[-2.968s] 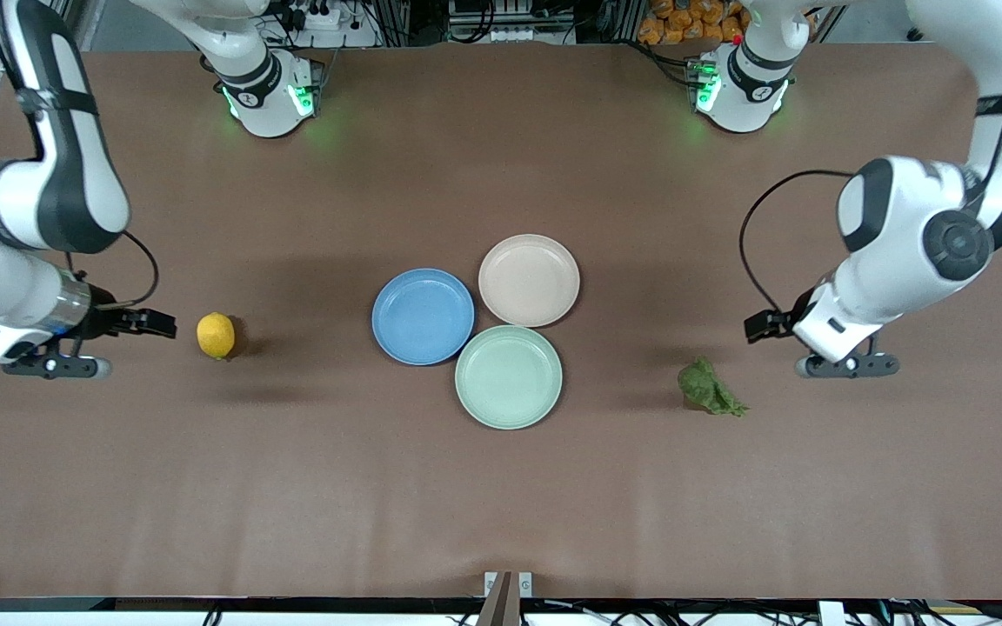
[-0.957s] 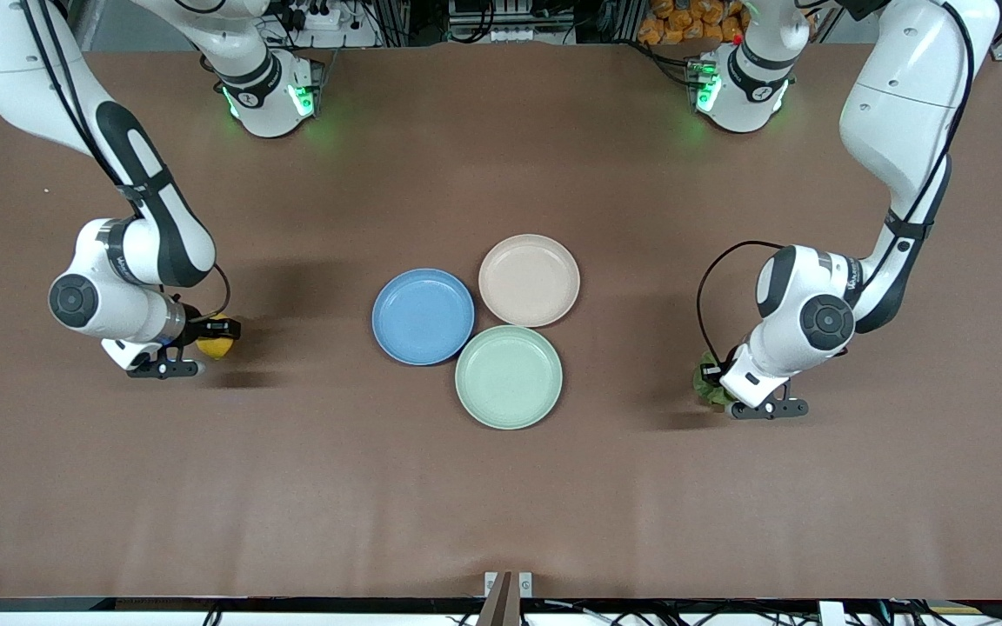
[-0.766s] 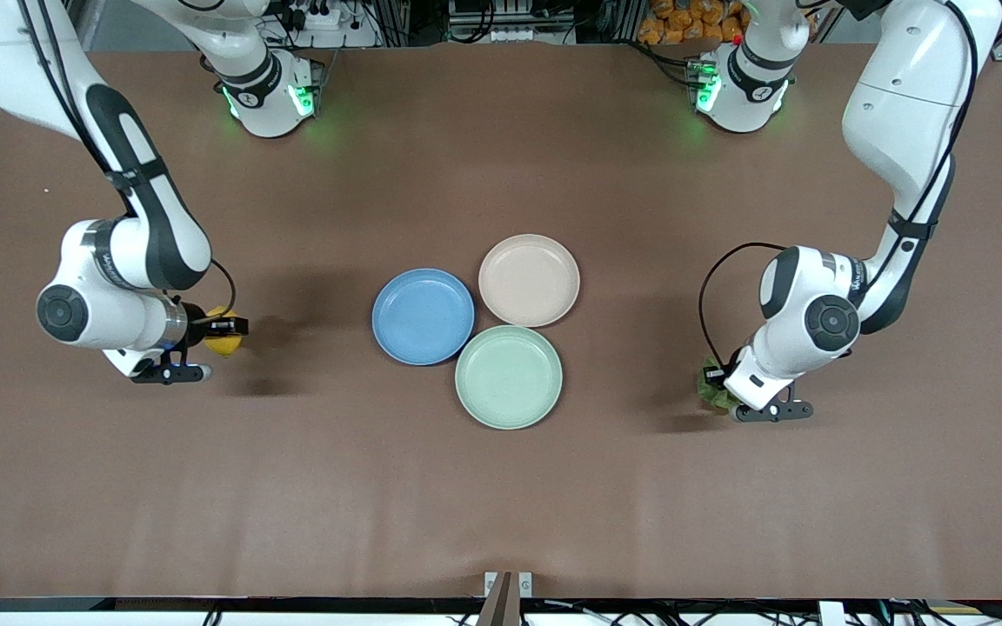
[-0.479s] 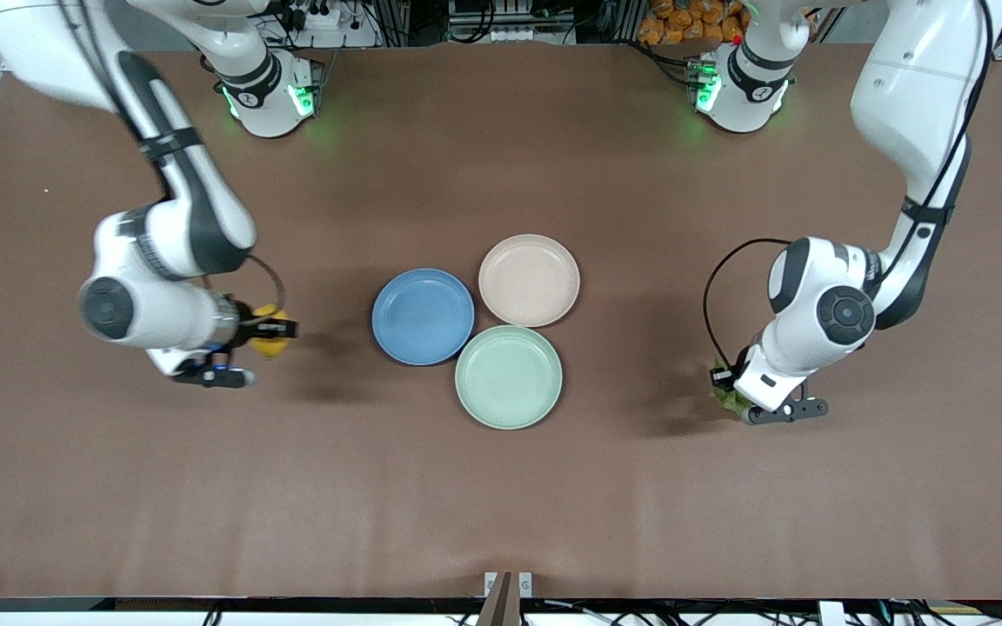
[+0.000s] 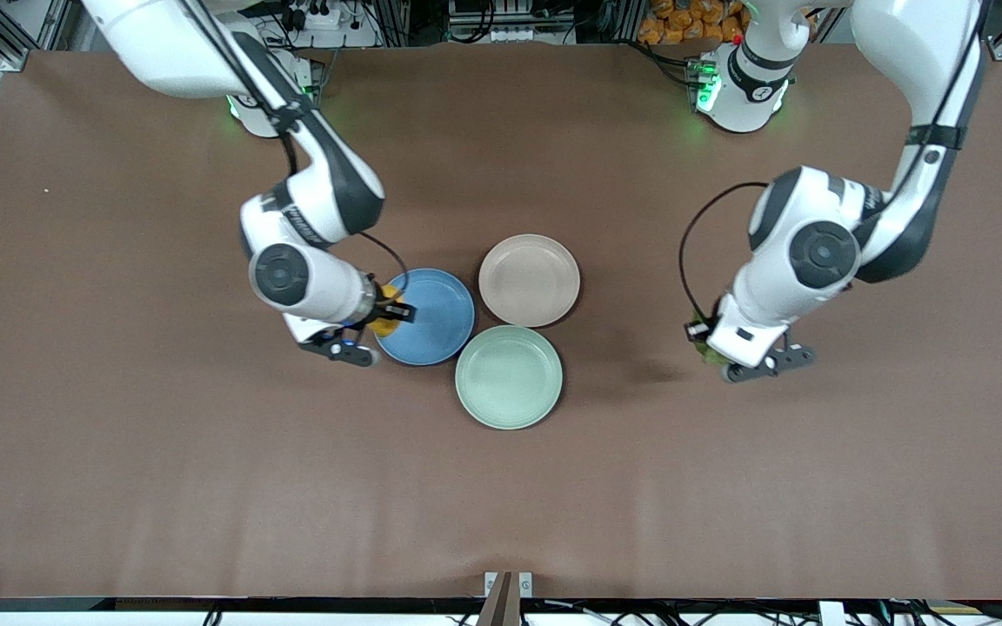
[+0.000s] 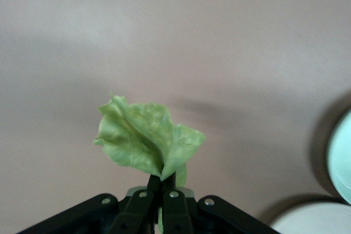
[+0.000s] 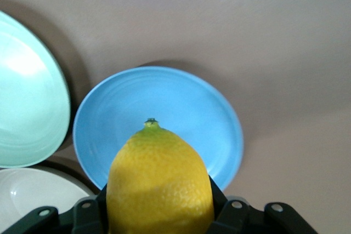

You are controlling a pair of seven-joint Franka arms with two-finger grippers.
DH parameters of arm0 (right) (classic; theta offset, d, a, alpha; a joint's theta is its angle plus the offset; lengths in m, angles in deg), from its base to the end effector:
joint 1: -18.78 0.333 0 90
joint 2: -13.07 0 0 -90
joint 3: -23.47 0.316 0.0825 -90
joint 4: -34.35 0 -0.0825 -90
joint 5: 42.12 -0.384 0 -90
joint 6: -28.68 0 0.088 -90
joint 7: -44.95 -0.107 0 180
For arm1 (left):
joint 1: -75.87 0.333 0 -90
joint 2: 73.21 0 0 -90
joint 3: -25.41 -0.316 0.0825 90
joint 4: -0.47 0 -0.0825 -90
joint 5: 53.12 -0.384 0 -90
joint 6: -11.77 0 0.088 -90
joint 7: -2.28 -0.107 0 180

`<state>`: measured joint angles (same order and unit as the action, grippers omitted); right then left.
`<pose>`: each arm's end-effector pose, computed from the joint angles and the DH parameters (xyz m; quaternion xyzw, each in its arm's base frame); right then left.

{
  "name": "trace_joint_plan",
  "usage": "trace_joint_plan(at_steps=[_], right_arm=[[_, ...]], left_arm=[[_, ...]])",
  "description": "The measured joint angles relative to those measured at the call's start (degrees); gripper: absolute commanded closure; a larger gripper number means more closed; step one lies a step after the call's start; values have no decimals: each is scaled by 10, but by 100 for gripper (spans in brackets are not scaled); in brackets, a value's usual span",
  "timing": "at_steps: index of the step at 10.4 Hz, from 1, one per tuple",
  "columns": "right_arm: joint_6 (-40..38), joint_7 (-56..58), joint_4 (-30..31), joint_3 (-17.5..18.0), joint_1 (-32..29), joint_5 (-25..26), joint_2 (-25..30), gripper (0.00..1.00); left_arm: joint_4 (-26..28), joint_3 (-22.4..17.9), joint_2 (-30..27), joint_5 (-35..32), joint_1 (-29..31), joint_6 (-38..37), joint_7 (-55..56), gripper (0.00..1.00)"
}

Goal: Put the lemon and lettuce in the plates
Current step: 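Carry the lemon onto the blue plate while the left gripper carries lettuce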

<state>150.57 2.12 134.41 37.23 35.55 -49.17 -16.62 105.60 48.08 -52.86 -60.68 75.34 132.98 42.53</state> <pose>0.5635 0.3235 0.2759 -0.9801 0.1530 0.1157 0.0507 0.5853 -0.2269 0.3470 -0.9922 -0.1225 0.0249 0.0015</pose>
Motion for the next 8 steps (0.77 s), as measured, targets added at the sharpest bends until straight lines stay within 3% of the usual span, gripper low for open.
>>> trace_joint_plan(at_steps=[1, 2, 3, 4, 5, 6, 8], right_arm=[[16, -20, -1, 0, 12, 0, -22, 100], [26, -26, -2, 0, 16, 0, -46, 94], [29, -26, -4, -2, 15, 0, -62, 81], [29, -27, -6, -4, 14, 0, -71, 49], [29, -27, -6, -6, 13, -1, -75, 29], [29, -29, -7, -6, 13, -2, -77, 0], [27, -29, -13, -6, 13, -5, -78, 0]], left_arm=[[7, 24, 1, 0, -1, 0, 41, 100], [13, 48, 5, 0, -3, 3, 87, 100], [16, 70, 12, 0, -6, 12, 133, 100], [17, 86, 23, 0, -16, 30, 181, 100], [17, 92, 37, 0, -36, 51, 231, 100], [17, 93, 52, 0, -62, 75, 277, 100], [17, 93, 86, 0, -102, 134, 346, 100]])
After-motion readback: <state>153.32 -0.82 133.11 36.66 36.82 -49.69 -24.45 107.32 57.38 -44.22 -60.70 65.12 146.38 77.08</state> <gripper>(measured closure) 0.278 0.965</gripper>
